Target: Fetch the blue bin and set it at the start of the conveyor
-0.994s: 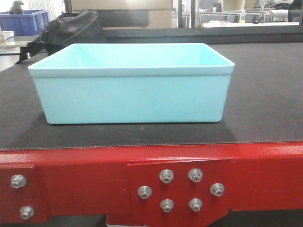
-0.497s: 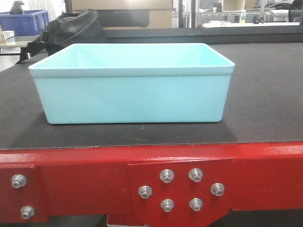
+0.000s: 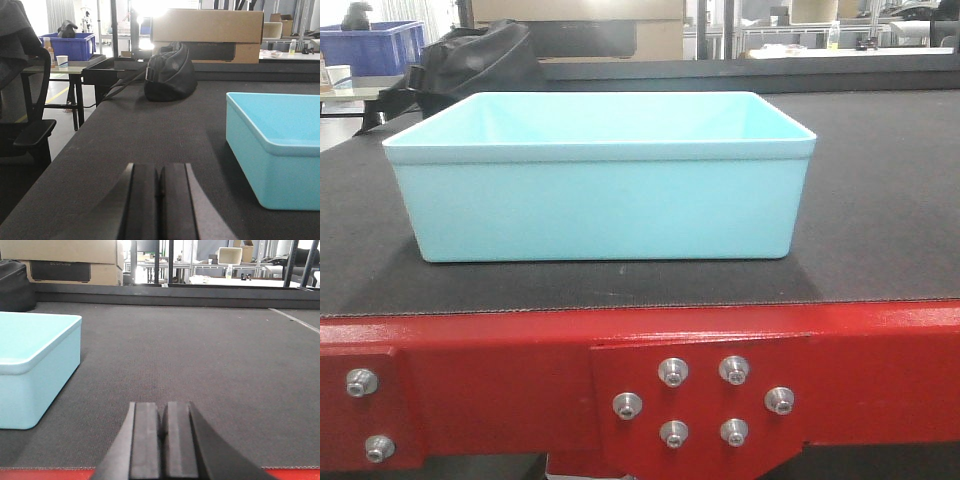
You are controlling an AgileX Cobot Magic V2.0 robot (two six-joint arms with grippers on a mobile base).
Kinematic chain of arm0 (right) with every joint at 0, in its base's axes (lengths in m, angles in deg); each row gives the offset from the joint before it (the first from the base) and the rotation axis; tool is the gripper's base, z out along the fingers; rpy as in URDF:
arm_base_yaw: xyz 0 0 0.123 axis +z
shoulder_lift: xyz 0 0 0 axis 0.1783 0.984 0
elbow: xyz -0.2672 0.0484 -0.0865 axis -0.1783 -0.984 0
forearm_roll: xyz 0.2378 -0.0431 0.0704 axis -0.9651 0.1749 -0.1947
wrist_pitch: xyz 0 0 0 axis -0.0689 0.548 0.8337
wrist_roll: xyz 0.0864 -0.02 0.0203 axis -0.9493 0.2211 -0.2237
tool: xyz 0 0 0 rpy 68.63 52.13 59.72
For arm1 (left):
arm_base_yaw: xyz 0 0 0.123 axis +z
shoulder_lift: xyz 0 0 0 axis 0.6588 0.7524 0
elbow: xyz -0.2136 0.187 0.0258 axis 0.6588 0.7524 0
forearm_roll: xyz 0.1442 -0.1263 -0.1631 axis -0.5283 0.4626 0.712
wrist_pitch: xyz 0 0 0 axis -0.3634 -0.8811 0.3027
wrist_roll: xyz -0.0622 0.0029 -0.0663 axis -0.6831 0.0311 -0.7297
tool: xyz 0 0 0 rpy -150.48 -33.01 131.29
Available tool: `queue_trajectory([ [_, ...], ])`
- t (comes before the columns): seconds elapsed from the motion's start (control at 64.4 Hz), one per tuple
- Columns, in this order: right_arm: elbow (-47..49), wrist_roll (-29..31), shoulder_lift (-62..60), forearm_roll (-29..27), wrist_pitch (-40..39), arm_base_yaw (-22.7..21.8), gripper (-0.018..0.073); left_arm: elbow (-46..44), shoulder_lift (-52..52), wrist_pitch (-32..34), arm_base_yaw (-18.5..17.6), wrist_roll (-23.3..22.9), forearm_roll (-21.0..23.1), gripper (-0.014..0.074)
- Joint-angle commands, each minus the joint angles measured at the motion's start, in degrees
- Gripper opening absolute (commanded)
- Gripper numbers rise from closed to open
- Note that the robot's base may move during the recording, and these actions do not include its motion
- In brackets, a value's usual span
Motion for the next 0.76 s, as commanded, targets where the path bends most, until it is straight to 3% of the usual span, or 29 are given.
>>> queue_trajectory([
  [0.0, 0.0, 0.0, -0.2, 0.0, -1.3, -0.2, -0.0166, 0.1, -0.4, 1.0, -0.5, 0.0, -1.6, -0.0111],
  [0.746, 0.0, 0.0, -0.2, 0.0, -1.3, -0.2, -0.0166, 0.1, -0.4, 1.5, -0.5, 0.0, -1.7, -0.0111],
])
